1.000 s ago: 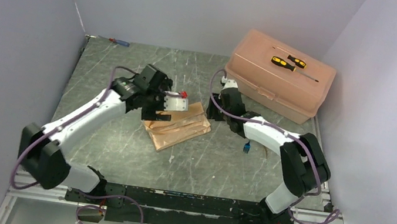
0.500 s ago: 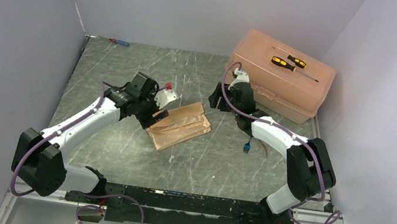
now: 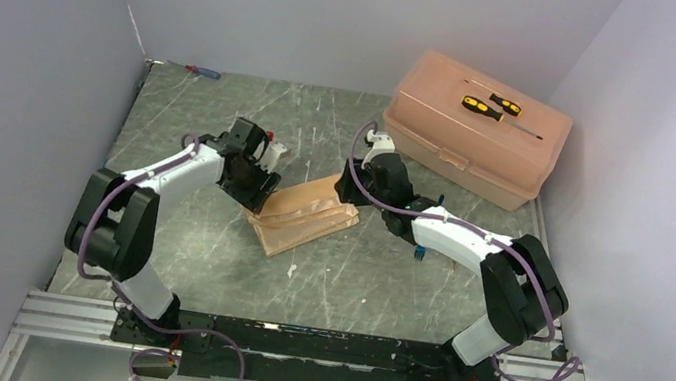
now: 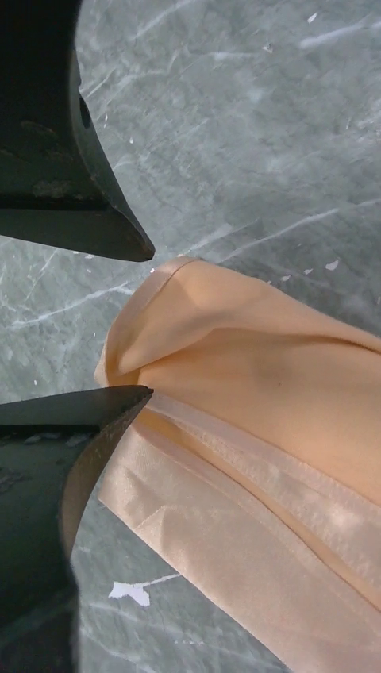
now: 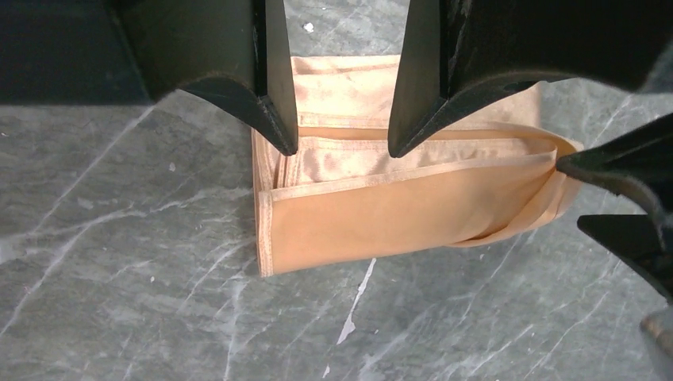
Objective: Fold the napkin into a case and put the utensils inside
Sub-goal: Pick up the top corner of the smaller rectangle folded napkin from the center of the board.
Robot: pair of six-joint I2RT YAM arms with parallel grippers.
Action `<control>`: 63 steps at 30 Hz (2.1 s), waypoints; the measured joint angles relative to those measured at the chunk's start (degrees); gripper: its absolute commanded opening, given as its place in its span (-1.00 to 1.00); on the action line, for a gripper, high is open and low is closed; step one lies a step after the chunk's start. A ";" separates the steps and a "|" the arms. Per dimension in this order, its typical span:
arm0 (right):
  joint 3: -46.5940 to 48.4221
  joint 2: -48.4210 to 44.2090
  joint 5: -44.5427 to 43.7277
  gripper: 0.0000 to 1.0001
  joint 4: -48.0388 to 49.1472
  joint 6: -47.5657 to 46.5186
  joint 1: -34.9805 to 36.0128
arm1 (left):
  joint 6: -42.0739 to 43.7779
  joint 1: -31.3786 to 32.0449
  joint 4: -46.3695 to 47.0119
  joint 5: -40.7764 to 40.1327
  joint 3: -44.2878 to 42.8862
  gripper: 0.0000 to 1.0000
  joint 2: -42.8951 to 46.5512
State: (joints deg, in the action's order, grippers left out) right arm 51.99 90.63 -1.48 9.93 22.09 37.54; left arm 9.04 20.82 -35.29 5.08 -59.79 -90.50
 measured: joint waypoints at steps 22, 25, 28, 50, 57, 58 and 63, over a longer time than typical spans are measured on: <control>1.55 4.83 0.57 0.05 -1.53 0.00 4.31 | -5.20 -3.19 -3.54 10.40 -0.35 -0.13 -5.99; 2.08 6.21 1.05 0.04 -2.14 0.07 4.55 | -4.94 -3.21 -3.08 10.05 1.25 -0.18 -4.52; 2.19 7.10 1.99 0.03 -2.73 0.26 4.55 | -4.07 -3.21 -2.23 10.01 2.40 -0.27 -3.37; 0.44 7.41 4.48 -0.03 -3.85 1.16 0.85 | 2.32 -2.34 1.86 6.60 6.27 -0.26 -0.22; 0.15 8.11 5.14 -0.08 -3.78 1.86 0.13 | 2.27 -2.19 1.81 6.16 6.27 -0.91 -0.37; 0.00 8.39 5.18 -0.08 -3.78 1.97 0.04 | 2.43 -2.19 1.79 5.97 6.27 -0.94 -0.44; -0.76 9.88 5.68 -0.13 -3.76 2.21 -0.44 | 3.93 -2.19 1.64 4.07 6.27 -0.95 -0.48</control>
State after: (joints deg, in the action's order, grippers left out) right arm 51.22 100.51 4.21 6.17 24.29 37.10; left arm 12.97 18.63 -33.65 9.15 -53.52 -90.98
